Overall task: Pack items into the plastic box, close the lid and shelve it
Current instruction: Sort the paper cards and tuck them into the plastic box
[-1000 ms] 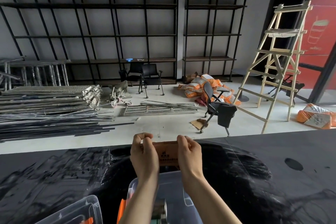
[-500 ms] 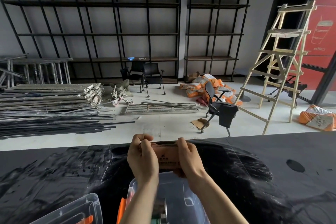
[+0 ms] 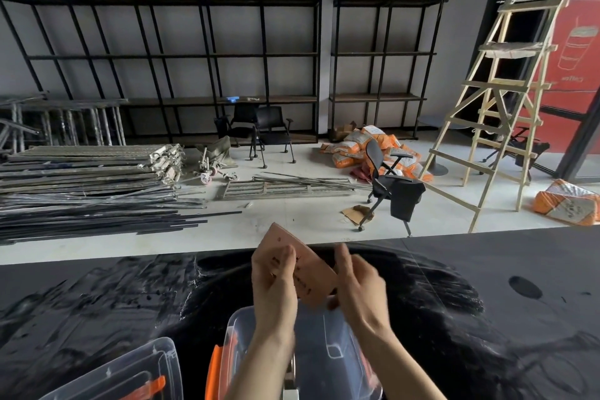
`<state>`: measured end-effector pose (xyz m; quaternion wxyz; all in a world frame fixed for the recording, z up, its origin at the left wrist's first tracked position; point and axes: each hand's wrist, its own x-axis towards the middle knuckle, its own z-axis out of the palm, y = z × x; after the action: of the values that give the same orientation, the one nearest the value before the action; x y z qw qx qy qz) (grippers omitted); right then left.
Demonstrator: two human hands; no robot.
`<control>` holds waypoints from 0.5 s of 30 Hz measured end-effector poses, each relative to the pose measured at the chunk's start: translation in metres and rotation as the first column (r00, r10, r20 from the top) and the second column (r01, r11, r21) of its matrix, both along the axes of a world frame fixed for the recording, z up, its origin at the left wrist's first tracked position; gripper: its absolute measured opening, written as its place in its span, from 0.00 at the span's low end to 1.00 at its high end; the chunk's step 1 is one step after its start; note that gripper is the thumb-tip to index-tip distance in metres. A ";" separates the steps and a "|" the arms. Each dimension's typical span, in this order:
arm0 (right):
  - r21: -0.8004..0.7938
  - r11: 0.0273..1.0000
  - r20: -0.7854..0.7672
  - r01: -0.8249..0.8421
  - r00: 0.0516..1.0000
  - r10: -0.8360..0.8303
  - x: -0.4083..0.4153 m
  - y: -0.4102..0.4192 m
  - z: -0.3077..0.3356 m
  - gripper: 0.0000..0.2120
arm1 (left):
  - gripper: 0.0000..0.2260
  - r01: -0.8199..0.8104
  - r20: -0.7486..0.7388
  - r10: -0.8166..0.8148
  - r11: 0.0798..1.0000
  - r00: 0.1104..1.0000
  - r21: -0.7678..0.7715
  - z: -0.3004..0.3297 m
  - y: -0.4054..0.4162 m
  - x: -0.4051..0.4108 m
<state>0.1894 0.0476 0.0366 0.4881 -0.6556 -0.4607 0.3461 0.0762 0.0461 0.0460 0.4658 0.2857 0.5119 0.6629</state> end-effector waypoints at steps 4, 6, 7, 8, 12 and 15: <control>0.074 0.997 0.545 -0.007 0.838 -0.034 0.039 -0.001 -0.027 0.17 | 0.09 0.195 -0.137 -0.222 0.963 0.965 -0.189 -0.008 -0.010 -0.018; -0.132 0.982 0.557 -0.134 0.810 0.185 0.045 -0.001 -0.048 0.20 | 0.06 0.286 -0.251 -0.358 0.916 0.899 -0.281 -0.015 -0.018 -0.022; -0.226 0.957 0.497 -0.184 0.823 0.276 0.044 -0.002 -0.059 0.20 | 0.05 0.302 -0.308 -0.400 0.898 0.863 -0.320 -0.019 -0.021 -0.022; -0.278 0.936 0.441 -0.213 0.838 0.322 0.041 -0.005 -0.066 0.18 | 0.05 0.317 -0.386 -0.453 0.875 0.803 -0.367 -0.021 -0.025 -0.020; -0.269 0.949 0.379 -0.167 0.887 0.263 0.032 -0.013 -0.073 0.11 | 0.15 0.373 -0.472 -0.632 0.761 0.615 -0.532 -0.045 -0.023 -0.006; -0.283 0.945 0.353 -0.164 0.898 0.262 0.028 -0.015 -0.069 0.11 | 0.18 0.344 -0.405 -0.682 0.687 0.609 -0.640 -0.064 -0.013 0.008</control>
<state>0.2176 0.0329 -0.0321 0.2617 -0.7112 -0.5706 0.3163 0.0844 0.0331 -0.0181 0.5051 0.4934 0.6781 0.2040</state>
